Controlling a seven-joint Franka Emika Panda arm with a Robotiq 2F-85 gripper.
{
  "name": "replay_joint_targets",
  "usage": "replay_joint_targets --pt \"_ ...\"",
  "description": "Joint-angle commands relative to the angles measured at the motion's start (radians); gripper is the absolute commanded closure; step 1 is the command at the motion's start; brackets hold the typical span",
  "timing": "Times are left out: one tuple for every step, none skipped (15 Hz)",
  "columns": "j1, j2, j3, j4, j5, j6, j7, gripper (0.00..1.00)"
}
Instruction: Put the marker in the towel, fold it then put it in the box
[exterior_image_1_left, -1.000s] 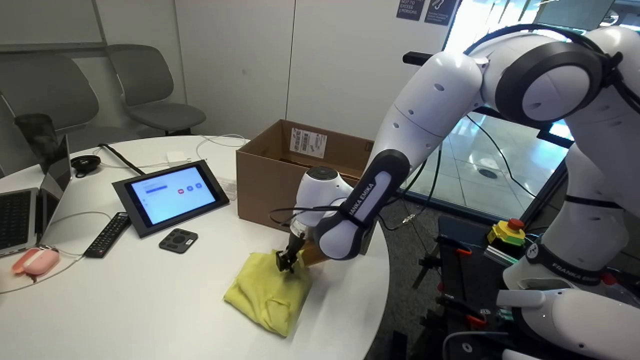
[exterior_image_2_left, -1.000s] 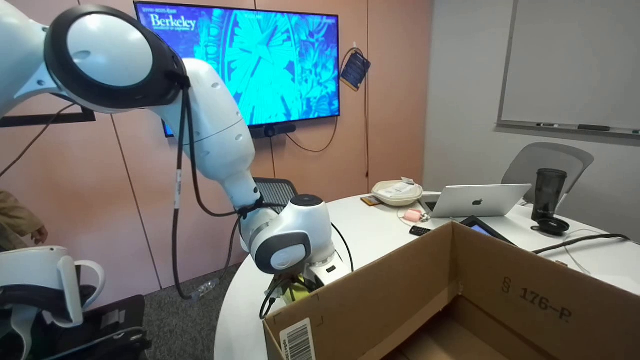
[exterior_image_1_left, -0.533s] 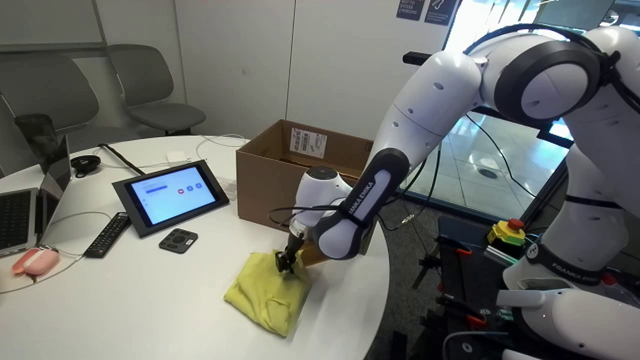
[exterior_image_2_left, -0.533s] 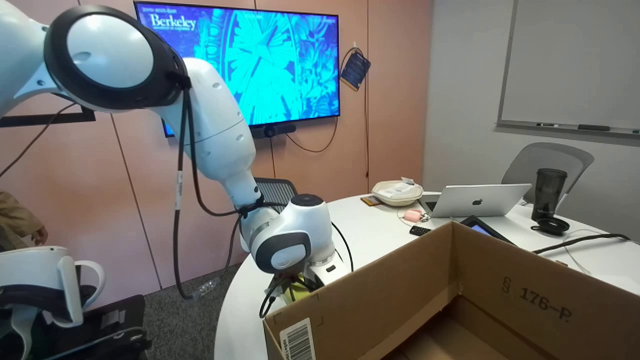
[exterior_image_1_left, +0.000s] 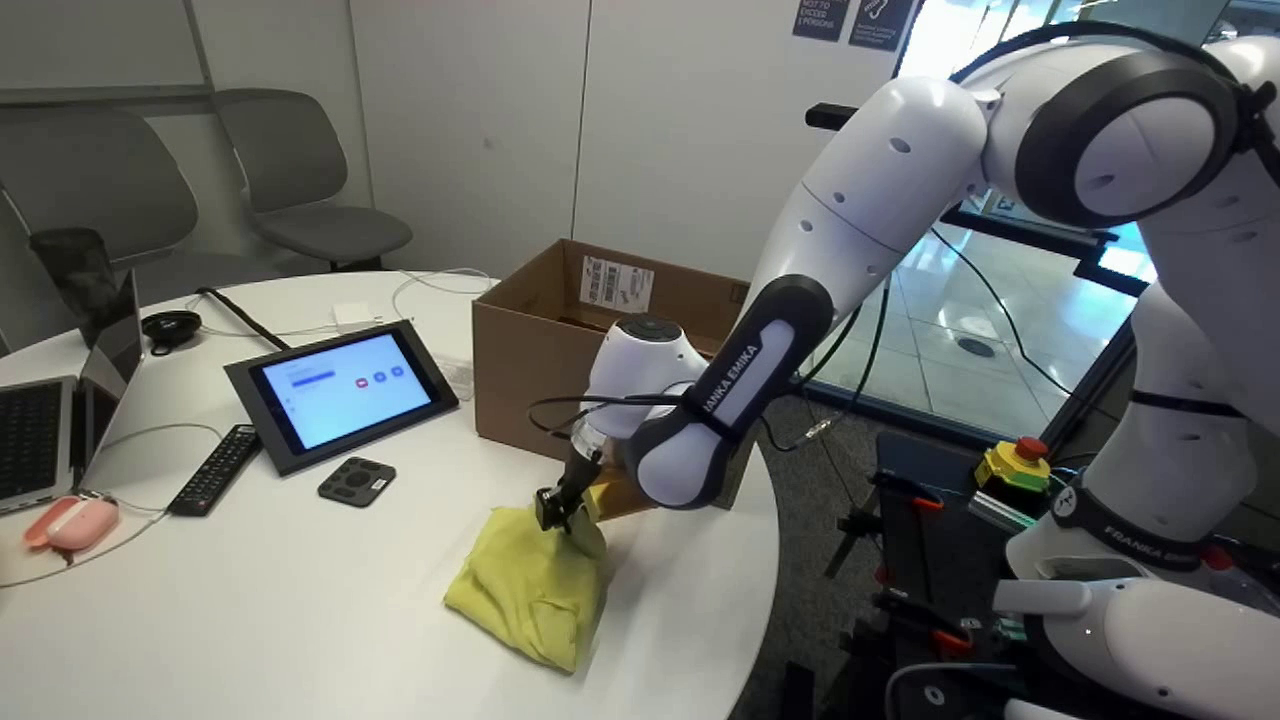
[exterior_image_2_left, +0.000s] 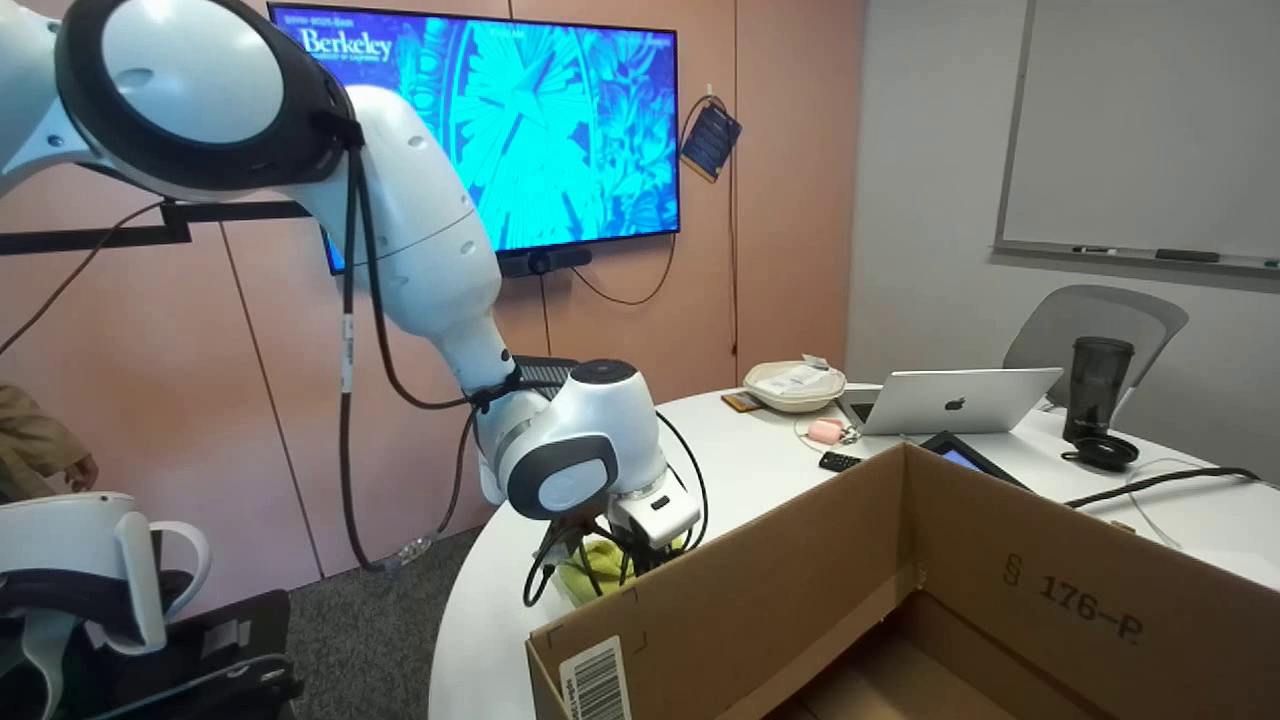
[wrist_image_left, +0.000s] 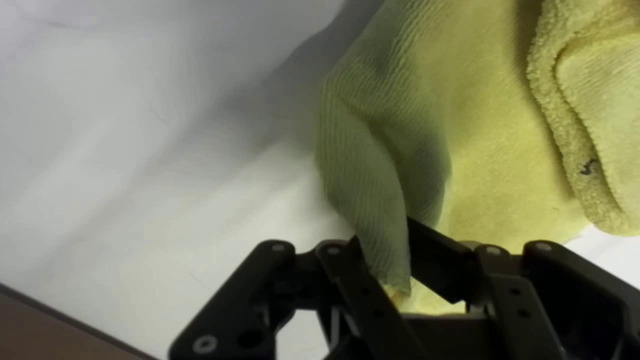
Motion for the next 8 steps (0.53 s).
replay_joint_targets --pt "0.01 -0.062 0.014 -0.046 0.005 0.039 -0.035 0.98" --pt "0.021 -0.059 0.015 -0.039 0.0 0.036 -0.04 0.98" --pt "0.032 -0.053 0.019 -0.026 -0.009 0.026 -0.051 0.98" --pt "0.033 -0.048 0.034 -0.016 -0.013 0.02 -0.07 0.98" --pt "0.042 -0.04 0.043 -0.006 -0.02 0.02 -0.087 0.98" --pt "0.058 -0.031 0.05 0.004 -0.031 0.016 -0.104 0.98" --pt "0.076 -0.03 0.05 0.007 -0.04 0.01 -0.119 0.98" --pt "0.101 -0.025 0.047 0.013 -0.054 0.007 -0.136 0.98"
